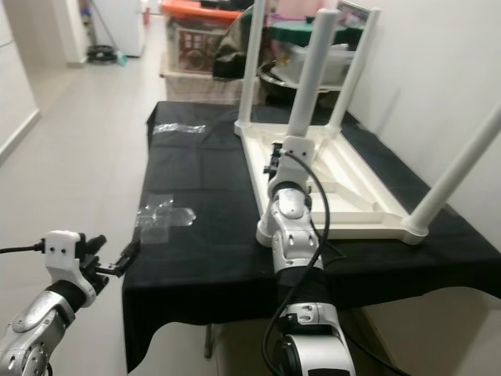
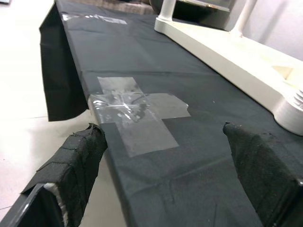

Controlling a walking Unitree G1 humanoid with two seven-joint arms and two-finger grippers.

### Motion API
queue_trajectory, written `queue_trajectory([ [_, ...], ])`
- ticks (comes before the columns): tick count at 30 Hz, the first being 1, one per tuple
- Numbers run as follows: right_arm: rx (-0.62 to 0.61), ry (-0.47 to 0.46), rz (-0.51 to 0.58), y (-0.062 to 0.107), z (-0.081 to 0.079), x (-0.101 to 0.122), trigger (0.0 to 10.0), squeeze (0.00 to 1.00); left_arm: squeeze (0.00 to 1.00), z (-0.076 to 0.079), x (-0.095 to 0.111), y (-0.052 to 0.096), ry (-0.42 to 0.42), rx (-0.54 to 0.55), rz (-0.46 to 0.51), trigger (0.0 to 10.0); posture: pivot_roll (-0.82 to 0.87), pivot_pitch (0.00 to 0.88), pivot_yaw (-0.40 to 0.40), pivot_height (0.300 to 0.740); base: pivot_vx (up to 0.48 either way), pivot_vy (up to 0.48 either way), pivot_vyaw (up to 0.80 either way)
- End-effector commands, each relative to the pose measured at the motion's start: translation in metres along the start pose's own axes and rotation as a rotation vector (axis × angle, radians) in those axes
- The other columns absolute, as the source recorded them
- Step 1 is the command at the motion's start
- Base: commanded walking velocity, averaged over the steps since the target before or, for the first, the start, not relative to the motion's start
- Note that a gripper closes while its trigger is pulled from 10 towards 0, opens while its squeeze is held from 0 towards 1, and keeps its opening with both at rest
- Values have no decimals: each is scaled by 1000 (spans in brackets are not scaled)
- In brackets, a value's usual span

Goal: Building children table

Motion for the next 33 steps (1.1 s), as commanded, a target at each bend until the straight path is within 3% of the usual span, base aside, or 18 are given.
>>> queue_trajectory([
  [1, -95, 5, -95, 3, 13, -23, 0, 0, 0, 2, 1, -1, -10, -9, 0, 10000, 47, 0, -83, 740, 0, 0, 0],
  [2, -111, -7, -96, 3, 12, -24, 10000, 0, 0, 2, 1, -1, -10, -9, 0, 10000, 47, 0, -83, 740, 0, 0, 0],
  [7, -120, -42, -74, 8, 3, -19, 10000, 0, 0, 1, 2, -2, -11, -8, 2, 10000, 51, 0, -84, 740, 0, 0, 0],
  [8, 18, -52, -42, -5, -5, 8, 10000, 0, 0, -2, 3, -1, -14, -1, 4, 10000, 57, 0, -89, 740, 0, 0, 0],
  [9, 18, -52, -42, -5, -5, 8, 10000, 0, 0, -2, 3, -1, -14, -1, 4, 10000, 57, 0, -89, 740, 0, 0, 0],
  [10, 194, -69, -40, -12, -16, 24, 10000, 0, 0, -2, 3, -1, -14, 1, 5, 10000, 57, 0, -88, 740, 0, 0, 0],
  [11, 194, -69, -40, -12, -16, 24, 10000, 0, 0, -2, 3, -1, -14, 1, 5, 10000, 57, 0, -88, 740, 0, 0, 0],
  [13, 606, -66, -48, -11, -35, 50, 10000, 0, 0, -2, 3, -2, -16, 0, 7, 10000, 59, 0, -90, 740, 0, 0, 0],
  [14, 606, -66, -48, -11, -35, 50, 10000, 0, 0, -2, 3, -2, -16, 0, 7, 10000, 59, 0, -90, 740, 0, 0, 0],
  [17, 907, 12, -110, 0, -41, 54, 10000, 0, 0, -1, 4, -3, -16, -2, 11, 10000, 61, 0, -89, 740, 0, 0, 0],
  [18, 978, 65, -182, 4, -44, 36, 10000, 0, 0, -1, 5, -4, -17, -3, 12, 10000, 61, 0, -89, 740, 0, 0, 0],
  [23, 1052, 124, -269, 10, -46, 15, 10000, 0, 0, -1, 5, -4, -18, -5, 14, 10000, 61, 0, -89, 740, 0, 0, 0],
  [25, 1089, 203, -382, 11, -52, -16, 10000, 0, 0, -2, 6, -3, -23, -1, 13, 10000, 90, 0, -105, 740, 0, 0, 0],
  [27, 1088, 205, -395, 10, -53, -19, 10000, 0, 0, -3, 6, -2, -23, 2, 13, 10000, 90, 0, -105, 740, 0, 0, 0],
  [28, 1088, 188, -399, 9, -54, -19, 7725, 0, 0, -3, 6, -2, -23, 4, 13, 10000, 93, 0, -107, 740, 0, 0, 0],
  [29, 1088, 188, -399, 9, -54, -19, 7725, 0, 0, -3, 6, -2, -23, 4, 13, 10000, 93, 0, -107, 740, 0, 0, 0],
  [30, 1066, 185, -402, 8, -54, -20, 9843, 0, 0, -4, 6, 0, -23, 6, 10, 10000, 94, 0, -106, 740, 0, 0, 0],
  [33, 1011, 177, -393, 4, -51, -22, 10000, 0, 0, -3, 3, 3, -21, 6, 1, 10000, 88, 0, -101, 740, 0, 0, 0],
])
Point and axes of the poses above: a point about 5 cm out from each wrist's last joint towards the gripper, its own y axis pointing back from the gripper into the wrist, its own x axis along the axis of the wrist's last joint, z = x × y, the point moved 3 cm from there along -y, pointing out of the wrist towards the gripper, and after that the axes turned 14 degrees about -y, right-handed, at the moved point
